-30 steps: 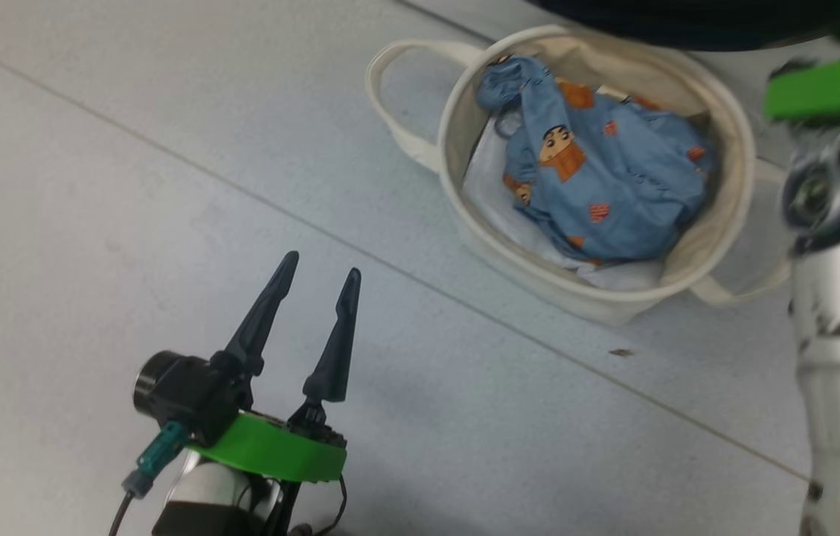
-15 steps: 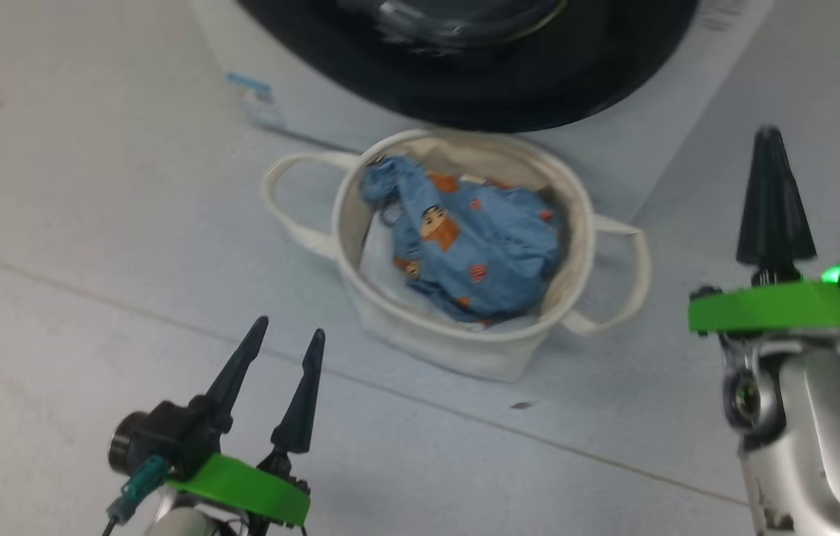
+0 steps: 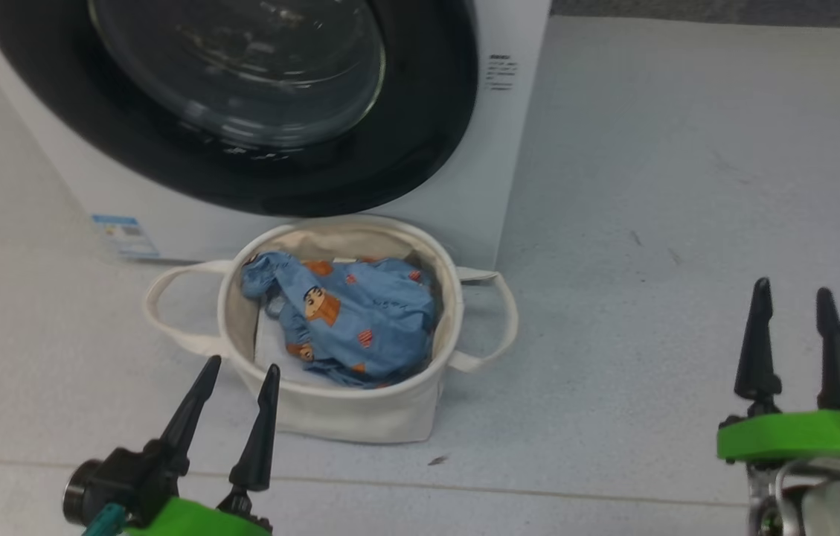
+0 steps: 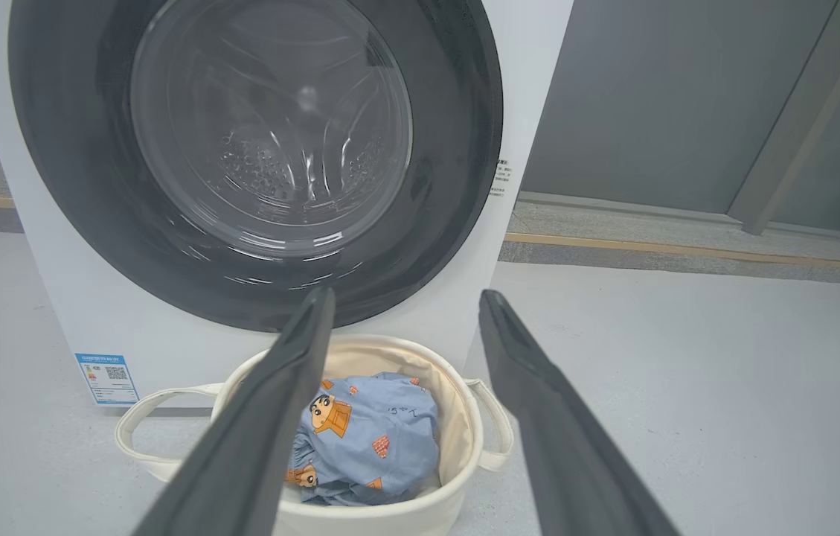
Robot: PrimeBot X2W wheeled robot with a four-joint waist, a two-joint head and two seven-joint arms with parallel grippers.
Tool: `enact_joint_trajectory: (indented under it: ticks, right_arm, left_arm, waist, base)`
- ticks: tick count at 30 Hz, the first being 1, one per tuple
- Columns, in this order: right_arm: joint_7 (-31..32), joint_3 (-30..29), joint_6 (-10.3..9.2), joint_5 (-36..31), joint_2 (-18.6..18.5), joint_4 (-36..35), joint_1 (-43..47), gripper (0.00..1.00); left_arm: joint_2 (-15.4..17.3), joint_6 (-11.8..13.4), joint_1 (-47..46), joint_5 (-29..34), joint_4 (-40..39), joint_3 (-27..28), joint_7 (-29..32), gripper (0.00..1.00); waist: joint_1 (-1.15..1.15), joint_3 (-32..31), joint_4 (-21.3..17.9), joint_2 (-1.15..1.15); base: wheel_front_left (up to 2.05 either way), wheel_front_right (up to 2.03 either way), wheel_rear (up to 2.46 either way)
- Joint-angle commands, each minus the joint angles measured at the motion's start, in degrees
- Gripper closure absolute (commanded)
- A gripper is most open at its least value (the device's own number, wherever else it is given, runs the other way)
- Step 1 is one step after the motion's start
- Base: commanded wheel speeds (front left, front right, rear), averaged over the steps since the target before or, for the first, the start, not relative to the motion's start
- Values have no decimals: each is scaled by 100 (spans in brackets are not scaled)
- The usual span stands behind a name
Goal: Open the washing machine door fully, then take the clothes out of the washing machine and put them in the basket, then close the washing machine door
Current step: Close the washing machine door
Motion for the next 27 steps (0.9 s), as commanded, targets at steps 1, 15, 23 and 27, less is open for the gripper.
enact_joint_trajectory:
  ticks: [1, 15, 23, 27]
  right_arm:
    - [-23, 162, -1, 49, 1, -244, -38, 0]
    - [-23, 414, -1, 76, 2, -352, 518, 0]
    - [-23, 461, -1, 76, 2, -498, 558, 0]
    - [-23, 508, -1, 37, 2, -478, 607, 0]
  left_arm:
    - [31, -32, -73, 10, -218, 250, -69, 0]
    - [7, -32, 226, 114, -218, 402, -69, 0]
    - [-99, -32, 269, 275, -228, 569, -69, 0]
    - [-145, -32, 319, 321, -174, 579, -69, 0]
  waist:
    - [0, -189, -226, 0]
    - [0, -341, -388, 0]
    - [0, -367, -351, 0]
    - [0, -481, -307, 0]
  base:
    - [0, 0, 0]
    - [0, 0, 0]
    - [0, 0, 0]
    - [0, 0, 0]
